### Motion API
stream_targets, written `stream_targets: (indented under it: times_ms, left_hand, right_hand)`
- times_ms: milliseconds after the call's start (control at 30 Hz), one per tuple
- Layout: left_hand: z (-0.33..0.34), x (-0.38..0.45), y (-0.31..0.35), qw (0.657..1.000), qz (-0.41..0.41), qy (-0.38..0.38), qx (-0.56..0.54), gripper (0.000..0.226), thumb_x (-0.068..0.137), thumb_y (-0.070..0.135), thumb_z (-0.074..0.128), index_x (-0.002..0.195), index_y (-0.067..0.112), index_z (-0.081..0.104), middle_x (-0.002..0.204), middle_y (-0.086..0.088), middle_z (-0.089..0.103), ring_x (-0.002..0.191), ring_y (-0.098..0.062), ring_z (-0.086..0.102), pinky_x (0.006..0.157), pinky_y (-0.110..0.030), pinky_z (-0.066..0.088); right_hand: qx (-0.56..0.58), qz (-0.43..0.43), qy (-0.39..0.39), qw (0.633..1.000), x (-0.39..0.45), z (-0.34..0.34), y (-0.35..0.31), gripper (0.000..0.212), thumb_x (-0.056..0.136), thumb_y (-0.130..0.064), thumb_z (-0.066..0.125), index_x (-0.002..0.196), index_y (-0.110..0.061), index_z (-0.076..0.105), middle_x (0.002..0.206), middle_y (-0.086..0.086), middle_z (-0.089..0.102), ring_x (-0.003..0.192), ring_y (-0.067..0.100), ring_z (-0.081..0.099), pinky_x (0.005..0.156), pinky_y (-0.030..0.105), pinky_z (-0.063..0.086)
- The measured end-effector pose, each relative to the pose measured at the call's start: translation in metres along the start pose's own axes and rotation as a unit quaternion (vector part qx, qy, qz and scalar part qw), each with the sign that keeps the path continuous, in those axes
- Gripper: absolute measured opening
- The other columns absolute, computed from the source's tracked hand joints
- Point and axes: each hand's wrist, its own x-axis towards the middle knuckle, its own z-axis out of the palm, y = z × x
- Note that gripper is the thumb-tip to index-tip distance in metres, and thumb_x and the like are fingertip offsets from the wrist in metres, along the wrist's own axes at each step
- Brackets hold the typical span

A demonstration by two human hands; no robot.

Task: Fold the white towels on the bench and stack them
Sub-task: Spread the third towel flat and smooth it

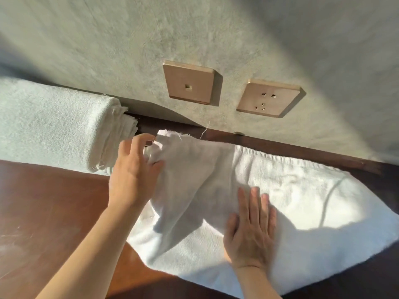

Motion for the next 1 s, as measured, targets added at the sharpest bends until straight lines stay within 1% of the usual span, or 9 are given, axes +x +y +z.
stream_targets:
  times_ms: [100,167,267,400,533,600,733,900,1000]
  left_hand:
    - [0.011,-0.009,-0.018,0.982,-0.141,-0.120,0.044,0.083,0.086,0.070,0.058,0.148,0.020,0.035,0.136,-0.017,0.054,0.121,-0.037,0.055,0.091,-0.048,0.047]
    - [0.012,-0.016,-0.032,0.966,-0.191,-0.162,0.069,0.103,0.076,0.091,0.038,0.143,0.013,0.038,0.131,-0.020,0.059,0.117,-0.038,0.059,0.086,-0.045,0.048]
    - [0.003,-0.019,-0.040,0.952,-0.204,-0.224,0.040,0.104,0.060,0.101,0.044,0.120,0.017,0.051,0.110,-0.006,0.066,0.097,-0.026,0.065,0.078,-0.040,0.052]
    - [-0.002,-0.019,-0.042,0.964,-0.120,-0.237,-0.012,0.056,0.063,0.071,0.079,0.088,0.027,0.056,0.083,0.010,0.064,0.070,-0.002,0.059,0.061,-0.019,0.046]
    - [0.000,-0.033,-0.052,0.991,-0.095,-0.074,-0.049,0.044,0.085,0.044,0.076,0.117,0.025,0.053,0.094,0.005,0.070,0.080,-0.018,0.067,0.071,-0.036,0.052]
    - [0.001,-0.050,-0.061,0.996,-0.080,-0.045,0.002,0.040,0.093,0.049,0.063,0.123,0.028,0.047,0.098,0.001,0.071,0.081,-0.029,0.067,0.070,-0.042,0.054]
    - [-0.010,-0.086,-0.089,0.990,-0.105,-0.097,-0.005,0.052,0.084,0.074,0.048,0.120,0.037,0.041,0.070,0.006,0.068,0.058,-0.010,0.064,0.053,-0.031,0.049]
    - [-0.026,-0.106,-0.109,0.982,-0.081,-0.151,-0.076,0.058,0.087,0.040,0.075,0.123,0.061,0.035,0.086,0.022,0.070,0.071,-0.006,0.067,0.059,-0.020,0.052]
    - [-0.029,-0.110,-0.118,0.986,-0.065,-0.150,-0.038,0.032,0.092,0.034,0.072,0.103,0.058,0.053,0.088,0.020,0.064,0.082,0.004,0.060,0.069,-0.010,0.044]
  right_hand:
    - [-0.016,0.004,-0.024,1.000,-0.001,-0.002,0.000,0.062,0.098,-0.042,0.027,0.157,-0.022,0.031,0.167,0.006,0.023,0.155,0.029,0.015,0.121,0.057,0.022]
    - [-0.014,0.008,-0.026,1.000,0.000,-0.003,0.000,0.062,0.099,-0.043,0.025,0.158,-0.023,0.030,0.167,0.005,0.020,0.156,0.028,0.013,0.121,0.057,0.021]
    - [-0.015,0.006,-0.022,1.000,0.000,-0.003,0.000,0.062,0.099,-0.041,0.024,0.158,-0.022,0.028,0.168,0.004,0.019,0.156,0.028,0.013,0.122,0.057,0.020]
    - [-0.009,0.000,0.000,1.000,0.000,-0.001,0.001,0.062,0.098,-0.039,0.029,0.156,-0.021,0.034,0.167,0.005,0.023,0.155,0.029,0.018,0.122,0.057,0.020]
    - [0.003,-0.015,0.055,0.998,-0.001,0.002,0.000,0.056,0.099,-0.034,0.034,0.151,-0.016,0.045,0.161,0.009,0.036,0.152,0.032,0.027,0.120,0.058,0.025]
    - [-0.005,-0.010,0.074,0.997,-0.001,0.005,0.001,0.055,0.098,-0.033,0.035,0.150,-0.016,0.048,0.159,0.010,0.039,0.150,0.033,0.031,0.118,0.058,0.028]
    - [-0.011,-0.023,0.072,0.997,0.000,0.009,0.005,0.057,0.098,-0.034,0.037,0.153,-0.017,0.043,0.162,0.009,0.035,0.152,0.032,0.027,0.119,0.058,0.026]
    - [0.000,-0.017,0.061,0.998,-0.002,0.012,0.007,0.058,0.099,-0.034,0.035,0.155,-0.018,0.039,0.164,0.008,0.032,0.155,0.029,0.019,0.121,0.058,0.021]
    - [0.006,-0.015,0.056,0.998,-0.003,0.013,0.007,0.059,0.099,-0.034,0.036,0.156,-0.020,0.037,0.165,0.007,0.029,0.155,0.028,0.016,0.122,0.057,0.018]
